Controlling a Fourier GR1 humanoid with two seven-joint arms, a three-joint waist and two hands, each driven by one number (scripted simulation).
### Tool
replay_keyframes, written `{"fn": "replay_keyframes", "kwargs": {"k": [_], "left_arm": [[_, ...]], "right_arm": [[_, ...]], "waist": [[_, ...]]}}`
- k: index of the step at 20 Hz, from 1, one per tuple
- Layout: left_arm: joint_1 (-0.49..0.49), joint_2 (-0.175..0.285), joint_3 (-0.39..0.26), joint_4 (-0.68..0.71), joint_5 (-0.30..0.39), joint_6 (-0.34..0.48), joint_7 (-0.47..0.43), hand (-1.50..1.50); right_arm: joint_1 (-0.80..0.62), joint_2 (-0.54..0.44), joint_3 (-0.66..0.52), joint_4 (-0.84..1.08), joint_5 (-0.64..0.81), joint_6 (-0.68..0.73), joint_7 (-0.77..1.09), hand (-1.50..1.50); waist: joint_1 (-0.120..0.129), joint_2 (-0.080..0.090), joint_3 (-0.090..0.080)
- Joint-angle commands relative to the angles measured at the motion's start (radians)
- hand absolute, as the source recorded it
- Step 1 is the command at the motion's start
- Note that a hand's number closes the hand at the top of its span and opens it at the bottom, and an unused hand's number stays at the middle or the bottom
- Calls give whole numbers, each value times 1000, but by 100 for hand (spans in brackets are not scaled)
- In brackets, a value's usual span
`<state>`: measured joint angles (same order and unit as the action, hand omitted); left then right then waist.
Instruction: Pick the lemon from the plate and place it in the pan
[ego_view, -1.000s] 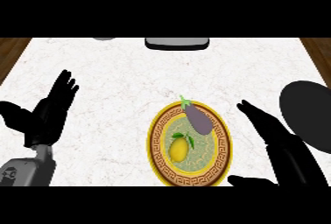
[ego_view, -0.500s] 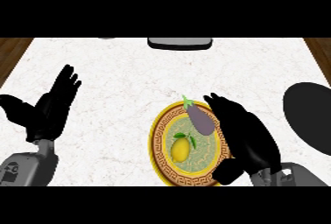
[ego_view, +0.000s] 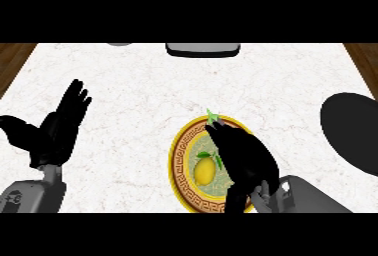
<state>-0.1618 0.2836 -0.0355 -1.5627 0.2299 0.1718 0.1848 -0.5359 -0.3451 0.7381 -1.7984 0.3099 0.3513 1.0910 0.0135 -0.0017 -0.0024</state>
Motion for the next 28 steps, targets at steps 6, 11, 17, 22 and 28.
{"fn": "replay_keyframes", "kwargs": {"k": [6,11,17,22,28], "left_arm": [[10,16,23,-6,1,-9,10,0],[-29,6,14,-31,1,-2,59,0],[-15,-18,23,25,-22,-2,-22,0],[30,23,41,-40,12,-45,38,0],[30,-43,-8,-62,-45,12,37,0]], "right_arm": [[-149,87,103,93,31,167,294,-150],[-174,171,97,150,60,145,306,-150],[-136,221,131,262,99,141,268,-150],[-150,248,87,368,141,133,246,-150],[-137,267,54,368,175,165,216,-150]], "waist": [[0,-5,-1],[-7,-3,1],[-16,0,1],[-6,-2,2],[-15,-2,2]]}}
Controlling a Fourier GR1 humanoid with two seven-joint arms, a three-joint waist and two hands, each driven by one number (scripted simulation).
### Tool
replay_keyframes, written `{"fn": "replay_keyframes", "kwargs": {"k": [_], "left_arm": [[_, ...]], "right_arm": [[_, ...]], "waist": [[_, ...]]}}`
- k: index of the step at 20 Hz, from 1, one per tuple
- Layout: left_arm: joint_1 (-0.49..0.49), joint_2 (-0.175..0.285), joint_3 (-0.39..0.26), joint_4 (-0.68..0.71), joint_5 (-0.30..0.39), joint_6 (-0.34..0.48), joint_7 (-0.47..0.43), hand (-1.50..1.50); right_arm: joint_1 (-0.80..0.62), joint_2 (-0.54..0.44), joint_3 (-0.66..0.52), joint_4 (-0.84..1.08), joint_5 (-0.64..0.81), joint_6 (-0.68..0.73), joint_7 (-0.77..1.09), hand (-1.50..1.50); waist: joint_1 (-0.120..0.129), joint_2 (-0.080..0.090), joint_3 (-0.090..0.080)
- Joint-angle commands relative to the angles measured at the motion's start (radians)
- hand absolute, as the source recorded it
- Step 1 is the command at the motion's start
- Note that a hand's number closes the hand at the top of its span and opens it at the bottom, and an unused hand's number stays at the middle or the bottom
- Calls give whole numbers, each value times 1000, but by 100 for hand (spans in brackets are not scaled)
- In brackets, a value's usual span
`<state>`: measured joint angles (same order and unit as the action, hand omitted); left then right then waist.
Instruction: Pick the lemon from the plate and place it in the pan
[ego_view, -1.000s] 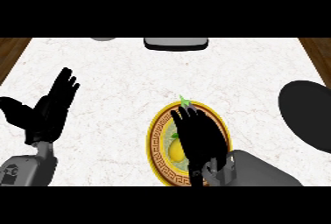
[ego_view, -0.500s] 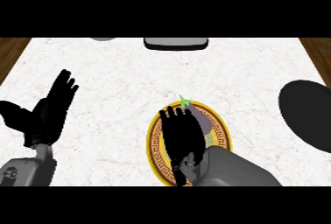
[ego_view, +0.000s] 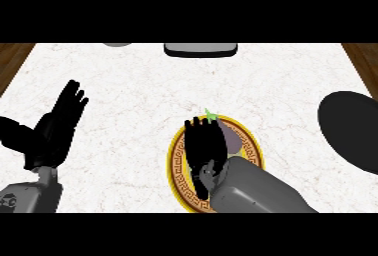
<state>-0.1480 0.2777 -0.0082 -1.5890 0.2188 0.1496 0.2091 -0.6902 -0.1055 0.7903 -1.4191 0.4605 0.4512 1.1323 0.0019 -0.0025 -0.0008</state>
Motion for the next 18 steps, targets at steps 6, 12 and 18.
{"fn": "replay_keyframes", "kwargs": {"k": [6,12,18], "left_arm": [[-21,-22,17,13,-6,4,2,0],[-1,-34,25,27,-20,-16,-26,0],[-44,-37,58,94,-43,-27,-51,0]], "right_arm": [[30,65,-31,152,81,51,75,-150],[75,103,-24,183,165,-17,24,-150],[145,104,-64,189,231,-29,-68,-150]], "waist": [[-1,2,0],[4,2,1],[-2,3,1]]}}
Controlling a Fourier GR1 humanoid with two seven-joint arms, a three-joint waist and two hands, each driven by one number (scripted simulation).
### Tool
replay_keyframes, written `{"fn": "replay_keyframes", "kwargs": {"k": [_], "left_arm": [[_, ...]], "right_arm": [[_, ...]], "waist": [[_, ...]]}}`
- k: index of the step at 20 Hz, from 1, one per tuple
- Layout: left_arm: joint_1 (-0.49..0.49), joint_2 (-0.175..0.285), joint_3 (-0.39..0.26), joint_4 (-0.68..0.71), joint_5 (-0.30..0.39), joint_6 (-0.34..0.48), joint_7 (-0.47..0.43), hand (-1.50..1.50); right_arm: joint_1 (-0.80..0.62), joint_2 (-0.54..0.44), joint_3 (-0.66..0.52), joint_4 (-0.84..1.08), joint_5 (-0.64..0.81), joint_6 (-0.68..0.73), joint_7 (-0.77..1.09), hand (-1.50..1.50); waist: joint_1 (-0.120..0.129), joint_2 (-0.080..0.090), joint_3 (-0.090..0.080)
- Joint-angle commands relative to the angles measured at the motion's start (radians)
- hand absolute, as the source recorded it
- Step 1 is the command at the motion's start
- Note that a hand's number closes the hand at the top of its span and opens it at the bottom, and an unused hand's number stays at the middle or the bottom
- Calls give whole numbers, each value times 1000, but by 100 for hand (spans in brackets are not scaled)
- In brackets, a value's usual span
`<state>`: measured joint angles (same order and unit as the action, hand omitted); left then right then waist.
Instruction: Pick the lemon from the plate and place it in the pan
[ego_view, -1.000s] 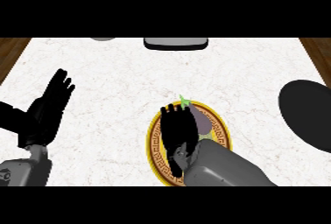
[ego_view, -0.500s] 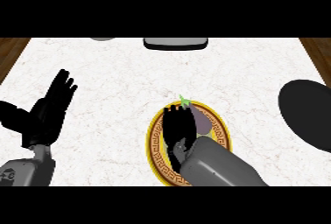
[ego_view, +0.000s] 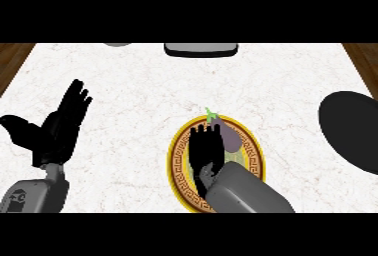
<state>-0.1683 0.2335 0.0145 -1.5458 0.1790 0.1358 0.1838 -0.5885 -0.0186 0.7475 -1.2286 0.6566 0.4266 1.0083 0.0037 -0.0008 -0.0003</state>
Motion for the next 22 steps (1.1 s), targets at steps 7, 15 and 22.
{"fn": "replay_keyframes", "kwargs": {"k": [7,15,22], "left_arm": [[16,-23,-3,-38,-39,-10,19,0],[-14,-5,47,-47,-16,-32,69,0],[-12,-35,39,-40,-48,-17,56,0]], "right_arm": [[2,18,12,168,55,-90,-145,150],[-43,18,-14,197,54,-144,-194,150],[46,-48,-11,24,179,-189,-181,150]], "waist": [[4,1,0],[5,2,0],[-5,-1,0]]}}
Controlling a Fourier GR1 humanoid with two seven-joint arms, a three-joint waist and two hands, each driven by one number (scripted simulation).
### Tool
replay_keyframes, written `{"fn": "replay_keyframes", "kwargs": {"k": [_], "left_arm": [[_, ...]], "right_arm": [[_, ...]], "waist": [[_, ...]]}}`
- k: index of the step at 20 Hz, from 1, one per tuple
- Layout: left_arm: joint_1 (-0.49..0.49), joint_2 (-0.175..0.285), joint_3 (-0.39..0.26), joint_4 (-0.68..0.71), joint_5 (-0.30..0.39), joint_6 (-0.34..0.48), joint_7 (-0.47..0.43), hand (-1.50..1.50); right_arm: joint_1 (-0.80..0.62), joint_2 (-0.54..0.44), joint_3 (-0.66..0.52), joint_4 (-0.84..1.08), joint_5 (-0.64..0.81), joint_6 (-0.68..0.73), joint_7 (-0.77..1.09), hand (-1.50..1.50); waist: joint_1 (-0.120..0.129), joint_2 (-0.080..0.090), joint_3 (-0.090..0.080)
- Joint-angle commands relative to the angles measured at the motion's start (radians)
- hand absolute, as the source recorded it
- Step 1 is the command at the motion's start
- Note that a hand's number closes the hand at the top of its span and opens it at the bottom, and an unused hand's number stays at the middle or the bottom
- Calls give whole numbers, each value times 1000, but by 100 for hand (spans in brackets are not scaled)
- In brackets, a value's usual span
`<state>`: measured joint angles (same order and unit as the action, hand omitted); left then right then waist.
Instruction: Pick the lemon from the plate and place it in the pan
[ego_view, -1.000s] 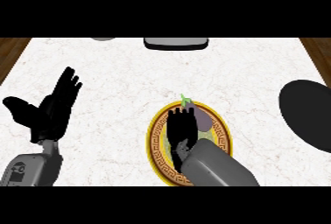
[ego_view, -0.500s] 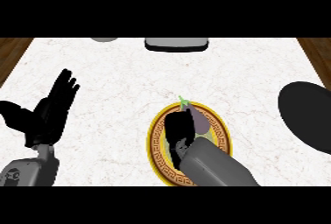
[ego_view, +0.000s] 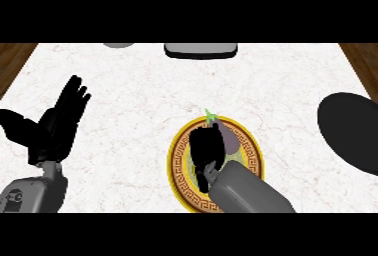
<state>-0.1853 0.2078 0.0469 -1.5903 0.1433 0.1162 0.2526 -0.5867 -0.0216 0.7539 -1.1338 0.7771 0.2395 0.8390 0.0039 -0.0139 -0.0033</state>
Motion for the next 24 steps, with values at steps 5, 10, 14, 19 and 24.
{"fn": "replay_keyframes", "kwargs": {"k": [5,10,14,19,24], "left_arm": [[92,11,31,-36,15,-24,-33,0],[54,11,42,-21,12,-4,-3,0],[63,-11,27,13,-7,-3,-47,0],[16,29,44,-23,13,-31,24,0],[44,-7,37,10,-2,-34,-55,0]], "right_arm": [[288,-306,3,-473,43,-87,-93,150],[321,-504,-58,-739,171,-176,-107,150],[368,-673,-158,-955,206,-165,-112,150],[485,-723,-276,-1188,189,-112,-63,150],[444,-682,-509,-1096,52,-92,-120,150]], "waist": [[-34,1,4],[-47,-1,3],[-56,1,2],[-24,10,3],[-6,14,3]]}}
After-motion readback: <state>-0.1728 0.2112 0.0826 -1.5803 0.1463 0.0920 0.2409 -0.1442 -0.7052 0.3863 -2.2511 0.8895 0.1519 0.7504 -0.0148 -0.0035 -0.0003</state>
